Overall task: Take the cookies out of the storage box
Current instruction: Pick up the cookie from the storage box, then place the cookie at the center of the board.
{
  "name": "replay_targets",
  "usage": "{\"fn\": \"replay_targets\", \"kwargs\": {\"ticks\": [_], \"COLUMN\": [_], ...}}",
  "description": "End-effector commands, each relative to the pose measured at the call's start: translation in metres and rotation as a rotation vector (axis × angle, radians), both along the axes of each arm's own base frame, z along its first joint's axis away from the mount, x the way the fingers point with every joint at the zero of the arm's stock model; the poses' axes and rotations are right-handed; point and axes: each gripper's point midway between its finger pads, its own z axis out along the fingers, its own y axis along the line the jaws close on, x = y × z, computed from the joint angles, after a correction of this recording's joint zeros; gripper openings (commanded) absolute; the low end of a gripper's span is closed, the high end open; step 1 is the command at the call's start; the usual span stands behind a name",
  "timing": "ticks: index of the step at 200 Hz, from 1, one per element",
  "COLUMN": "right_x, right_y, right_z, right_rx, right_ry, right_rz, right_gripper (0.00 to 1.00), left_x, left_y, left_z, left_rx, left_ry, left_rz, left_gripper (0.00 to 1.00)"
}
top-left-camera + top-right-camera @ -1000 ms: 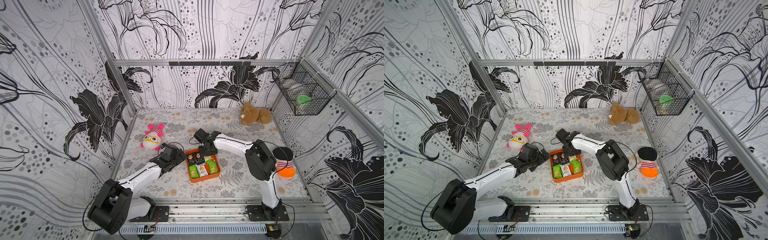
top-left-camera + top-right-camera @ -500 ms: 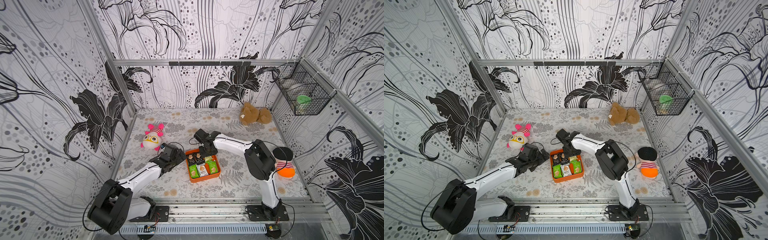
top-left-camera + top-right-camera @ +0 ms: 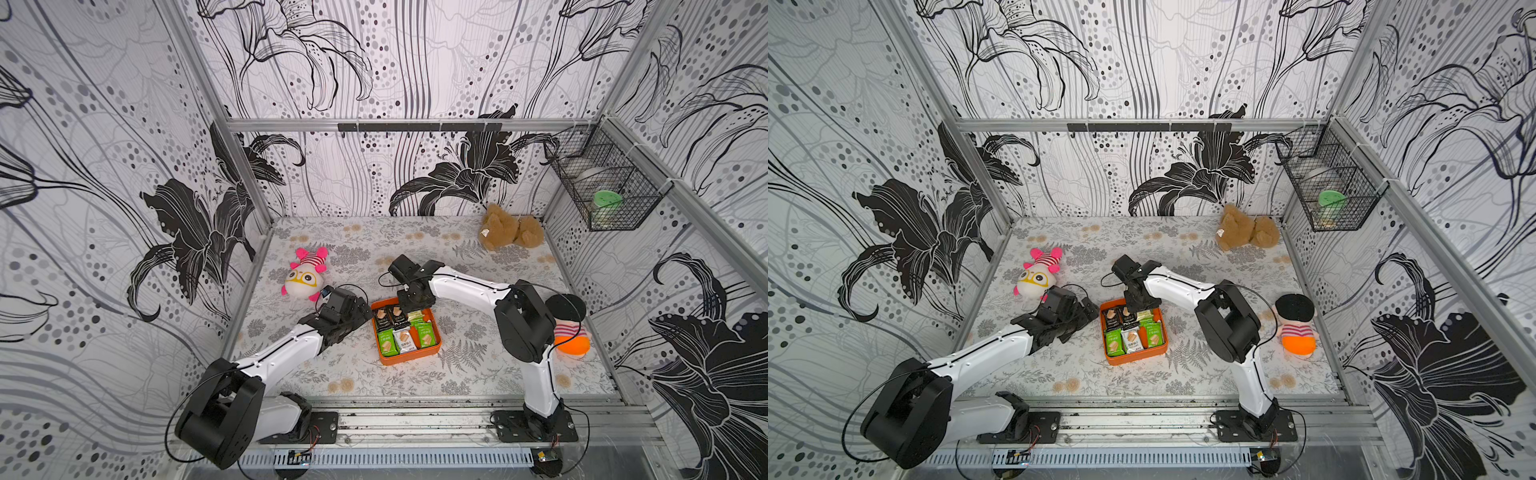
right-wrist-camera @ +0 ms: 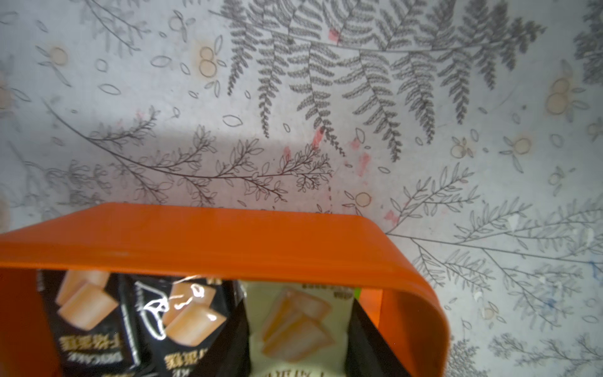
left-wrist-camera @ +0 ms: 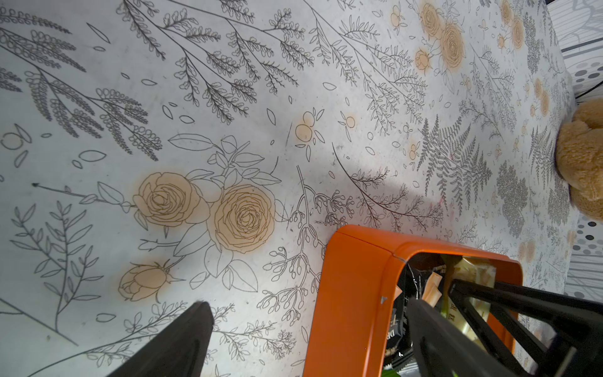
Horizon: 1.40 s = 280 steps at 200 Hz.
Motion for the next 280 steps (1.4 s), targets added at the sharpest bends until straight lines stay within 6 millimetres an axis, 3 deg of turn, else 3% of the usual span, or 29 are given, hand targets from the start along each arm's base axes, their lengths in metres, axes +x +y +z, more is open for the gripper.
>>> {"fn": "replay_targets", "kwargs": {"ticks": [1,58,89,118,159,179,224,280], "right_x": [0.0,-0.008,0.009,0.039,0.086,0.101,0.14,0.154], "right_y": [0.004,0.004,-0.017,-0.052,-0.102,-0.122,-0.137,-0.134], "right_z": [0.032,0.067,0.086,0.086,0.066,0.043,0.017,-0.02], "right_rx": [0.063,0.151,0.123,0.107,-0.003,-0.05,-0.049,-0.065], "right_ry": [-0.032,-0.062,-0.114,-0.138,-0.171,-0.146,-0.142,-0.082], "right_rz": [0.004,0.005,-0.033,-0.099,-0.157,-0.18,-0.217,-0.209], "right_gripper": [0.46,0.46,0.46,0.47,0.47,0.47,0.47,0.48], "left_x": [0.01,0.017,0.025,0.034,0.043,0.045,0.044,0.041], "left_y": [-0.003,-0.006,-0.012,-0.02,-0.029,-0.03,-0.03,-0.029], "left_z": [0.017,0.02,0.023,0.026,0.024,0.022,0.015,0.007], "left_rx": [-0.009,0.012,0.017,0.015,0.022,0.029,0.04,0.049], "left_ry": [-0.048,-0.041,-0.041,-0.035,-0.019,-0.015,0.002,0.019], "left_rz": [0.01,-0.008,-0.024,-0.045,-0.075,-0.086,-0.092,-0.1], "left_gripper": [0.97,0.97,0.97,0.97,0.97,0.97,0.97,0.97]}}
